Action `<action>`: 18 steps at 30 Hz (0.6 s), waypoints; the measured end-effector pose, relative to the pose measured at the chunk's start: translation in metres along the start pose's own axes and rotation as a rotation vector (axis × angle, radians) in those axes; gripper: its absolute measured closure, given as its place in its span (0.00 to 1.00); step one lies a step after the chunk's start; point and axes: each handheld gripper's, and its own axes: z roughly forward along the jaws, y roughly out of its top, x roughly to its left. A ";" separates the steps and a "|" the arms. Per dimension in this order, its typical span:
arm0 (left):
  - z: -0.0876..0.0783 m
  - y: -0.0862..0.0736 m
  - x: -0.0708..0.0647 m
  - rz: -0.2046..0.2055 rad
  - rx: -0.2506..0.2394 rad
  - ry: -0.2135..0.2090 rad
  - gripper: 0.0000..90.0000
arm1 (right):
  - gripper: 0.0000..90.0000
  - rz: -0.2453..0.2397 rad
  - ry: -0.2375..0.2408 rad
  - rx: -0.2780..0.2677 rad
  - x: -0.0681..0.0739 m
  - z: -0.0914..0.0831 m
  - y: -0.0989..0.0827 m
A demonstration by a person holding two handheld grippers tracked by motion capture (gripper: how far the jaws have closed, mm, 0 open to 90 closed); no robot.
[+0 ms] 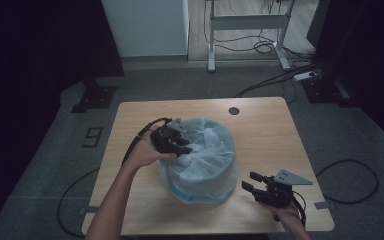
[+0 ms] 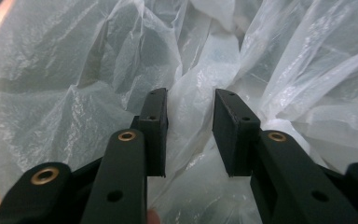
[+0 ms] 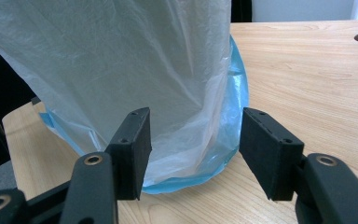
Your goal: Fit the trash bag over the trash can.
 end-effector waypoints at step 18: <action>-0.028 -0.009 0.005 -0.042 -0.263 -0.016 0.55 | 0.47 0.005 -0.008 0.008 -0.002 0.001 -0.002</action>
